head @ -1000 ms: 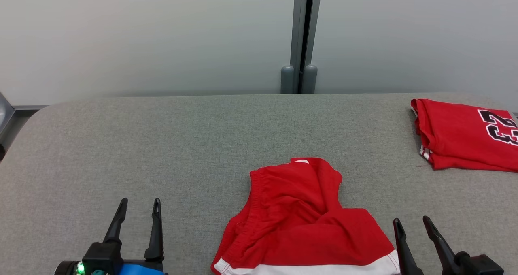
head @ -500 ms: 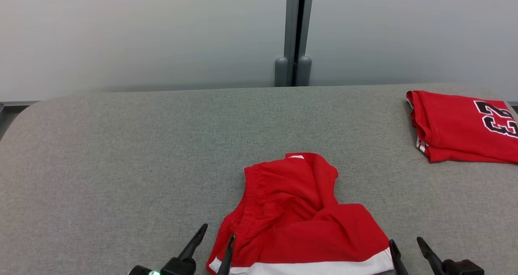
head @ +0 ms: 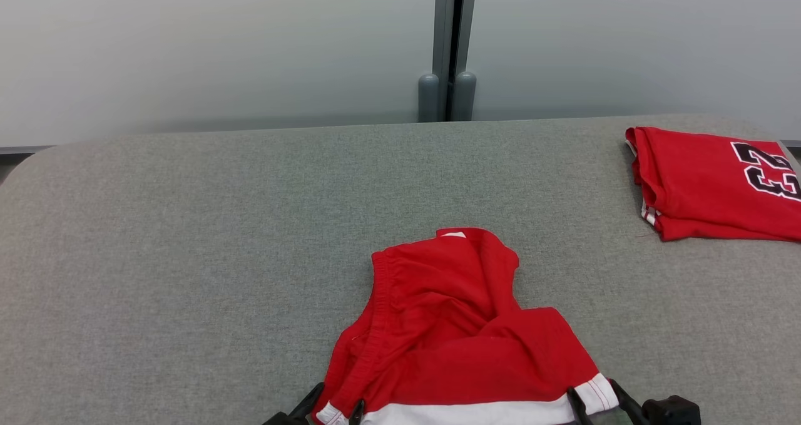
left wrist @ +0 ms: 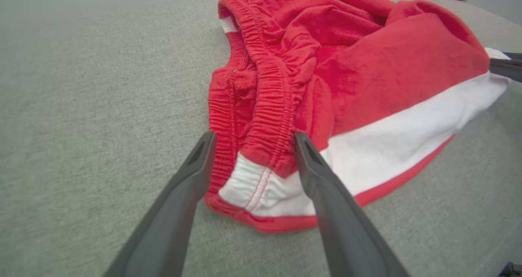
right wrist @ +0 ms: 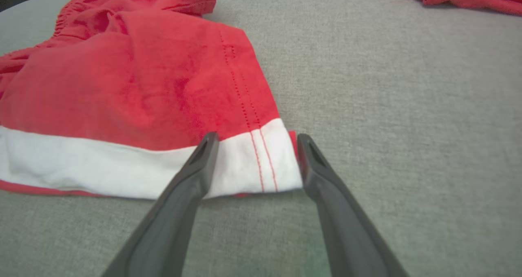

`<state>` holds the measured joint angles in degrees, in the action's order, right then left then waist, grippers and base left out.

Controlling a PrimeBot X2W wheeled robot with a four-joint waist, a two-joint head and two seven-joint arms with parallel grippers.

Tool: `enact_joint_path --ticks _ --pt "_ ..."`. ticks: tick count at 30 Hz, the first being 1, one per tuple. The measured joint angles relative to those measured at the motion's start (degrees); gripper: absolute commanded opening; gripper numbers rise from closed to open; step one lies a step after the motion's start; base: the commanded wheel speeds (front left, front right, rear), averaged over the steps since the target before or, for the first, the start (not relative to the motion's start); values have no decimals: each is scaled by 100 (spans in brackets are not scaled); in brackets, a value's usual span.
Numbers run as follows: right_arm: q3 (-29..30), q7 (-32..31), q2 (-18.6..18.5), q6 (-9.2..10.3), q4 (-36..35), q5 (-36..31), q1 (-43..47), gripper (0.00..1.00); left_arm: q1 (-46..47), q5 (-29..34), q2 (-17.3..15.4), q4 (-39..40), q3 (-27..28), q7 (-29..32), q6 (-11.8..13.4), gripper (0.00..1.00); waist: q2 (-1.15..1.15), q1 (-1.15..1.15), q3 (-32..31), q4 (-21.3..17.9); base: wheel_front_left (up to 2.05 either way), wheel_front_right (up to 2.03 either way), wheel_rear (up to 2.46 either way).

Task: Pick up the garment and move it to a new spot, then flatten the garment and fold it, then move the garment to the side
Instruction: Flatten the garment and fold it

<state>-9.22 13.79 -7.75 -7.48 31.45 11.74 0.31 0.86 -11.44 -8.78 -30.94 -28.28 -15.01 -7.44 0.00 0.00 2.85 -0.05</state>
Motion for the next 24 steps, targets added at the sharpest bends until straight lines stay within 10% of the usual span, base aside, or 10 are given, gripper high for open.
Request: enact_joint_path --ticks 13,14,16,17,24 --pt "-961 100 -341 0 413 470 -403 100 358 -444 -133 -619 -561 -19 0 100 0 0 120 1 0 0 0" --pt "-1003 102 -348 0 430 493 -414 92 378 -504 -142 -645 -603 -23 0 58 0 0 122 4 0 0 0" --pt "-1034 110 -358 0 444 513 -433 35 415 -597 -163 -684 -699 -23 0 1 0 0 126 14 0 0 0" --pt "-1044 111 -368 0 448 542 -450 0 427 -670 -179 -708 -757 -21 0 0 0 0 129 18 0 0 0" --pt "-925 116 -394 -1 174 595 -465 0 508 -1047 -215 -683 -1033 -3 1 0 0 0 150 31 0 0 0"
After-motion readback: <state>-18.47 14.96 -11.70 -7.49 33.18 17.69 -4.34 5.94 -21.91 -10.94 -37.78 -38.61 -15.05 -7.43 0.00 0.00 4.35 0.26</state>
